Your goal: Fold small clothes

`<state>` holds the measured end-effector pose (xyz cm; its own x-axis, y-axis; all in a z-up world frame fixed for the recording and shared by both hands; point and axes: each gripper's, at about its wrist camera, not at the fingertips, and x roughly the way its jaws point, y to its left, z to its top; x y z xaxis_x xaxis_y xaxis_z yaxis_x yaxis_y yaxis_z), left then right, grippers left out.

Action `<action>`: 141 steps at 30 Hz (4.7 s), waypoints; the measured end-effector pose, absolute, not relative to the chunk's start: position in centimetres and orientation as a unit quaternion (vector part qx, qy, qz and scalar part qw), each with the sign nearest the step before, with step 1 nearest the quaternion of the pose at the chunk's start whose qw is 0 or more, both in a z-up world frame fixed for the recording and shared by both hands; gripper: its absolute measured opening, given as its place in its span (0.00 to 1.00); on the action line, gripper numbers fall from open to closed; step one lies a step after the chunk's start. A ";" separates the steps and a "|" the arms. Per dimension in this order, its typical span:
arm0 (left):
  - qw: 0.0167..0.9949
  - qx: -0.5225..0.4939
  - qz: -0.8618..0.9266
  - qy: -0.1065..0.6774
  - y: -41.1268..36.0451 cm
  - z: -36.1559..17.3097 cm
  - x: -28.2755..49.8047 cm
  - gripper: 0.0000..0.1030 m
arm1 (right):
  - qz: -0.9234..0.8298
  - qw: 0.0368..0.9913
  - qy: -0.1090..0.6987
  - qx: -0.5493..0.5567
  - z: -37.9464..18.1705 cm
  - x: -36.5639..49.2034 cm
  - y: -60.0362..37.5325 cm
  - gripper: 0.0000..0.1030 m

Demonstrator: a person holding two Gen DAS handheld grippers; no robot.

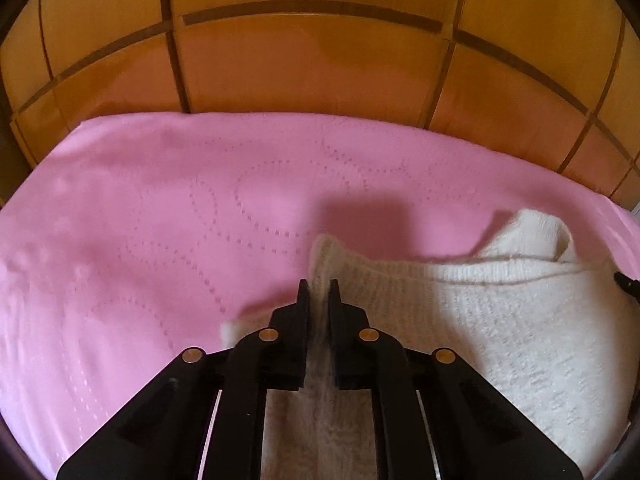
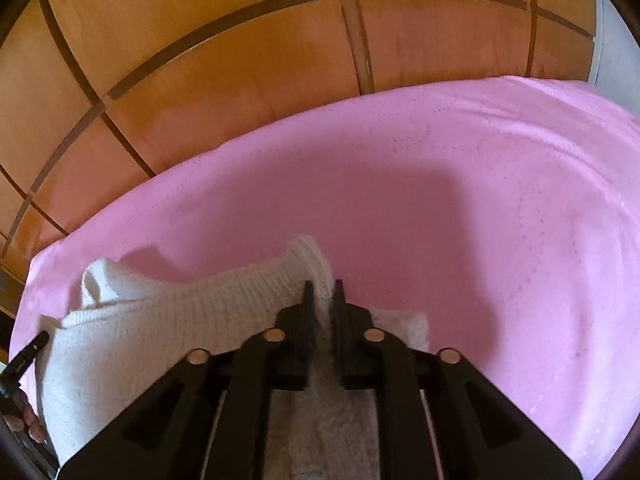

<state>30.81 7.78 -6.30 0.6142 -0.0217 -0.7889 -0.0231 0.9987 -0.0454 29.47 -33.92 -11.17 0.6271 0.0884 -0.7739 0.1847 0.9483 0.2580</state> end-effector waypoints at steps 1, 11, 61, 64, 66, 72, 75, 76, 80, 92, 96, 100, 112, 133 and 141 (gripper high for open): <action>0.905 -0.027 0.004 0.424 7.9 -5.5 30.1 0.28 | -0.032 0.895 0.415 0.158 -10.5 29.0 -34.2 0.36; 0.912 -0.067 -0.134 0.381 4.7 -2.7 25.7 0.41 | 0.119 0.906 0.391 0.110 -6.5 25.3 -25.8 0.48; 0.917 -0.079 0.011 0.391 6.7 -5.9 14.6 0.51 | 0.106 0.915 0.389 0.002 -9.6 13.2 -18.2 0.86; 0.920 -0.087 0.018 0.381 7.0 -5.0 13.2 0.51 | 0.060 0.920 0.386 0.025 -9.5 13.1 -21.9 0.88; 0.922 -0.084 0.021 0.378 7.0 -4.7 12.6 0.51 | 0.023 0.914 0.403 0.046 -10.2 13.3 -24.8 0.88; 0.922 -0.076 0.027 0.378 7.0 -4.6 11.5 0.51 | 0.022 0.903 0.420 0.089 -13.0 12.5 -29.1 0.86; 0.922 -0.073 0.031 0.380 7.2 -4.6 11.3 0.51 | 0.007 0.907 0.417 0.064 -13.2 12.6 -27.9 0.89; 0.922 -0.072 0.033 0.380 7.3 -4.6 11.2 0.51 | 0.002 0.907 0.417 0.065 -13.3 12.7 -27.7 0.90; 0.920 -0.074 0.039 0.384 8.1 -4.9 11.1 0.51 | -0.002 0.908 0.413 0.062 -13.4 13.1 -27.8 0.90; 0.907 -0.102 0.060 0.403 11.7 -6.4 11.0 0.51 | -0.010 0.914 0.402 0.051 -14.0 12.9 -27.1 0.94; 0.886 -0.149 0.015 0.439 13.4 -8.7 11.4 0.24 | -0.012 0.915 0.400 0.050 -14.1 12.9 -27.0 0.94; 0.888 -0.156 -0.013 0.433 13.8 -9.4 10.6 0.03 | -0.011 0.916 0.397 0.049 -14.1 12.9 -27.1 0.95; 0.890 -0.196 -0.059 0.408 15.1 -6.6 13.7 0.46 | -0.012 0.919 0.390 0.051 -14.3 12.8 -27.1 0.95; 0.928 -0.064 0.059 0.361 9.8 -4.0 16.4 0.41 | -0.012 0.922 0.385 0.045 -14.5 13.1 -27.2 0.98; 0.935 -0.055 0.040 0.347 8.1 -1.9 14.1 0.42 | 0.008 0.917 0.395 0.052 -11.9 13.3 -27.5 0.87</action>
<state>14.05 8.08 -1.92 0.7555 0.0359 -0.6542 -0.1120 0.9909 -0.0750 13.34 -27.53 -11.93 0.6876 0.0555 -0.7240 0.0272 0.9944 0.1020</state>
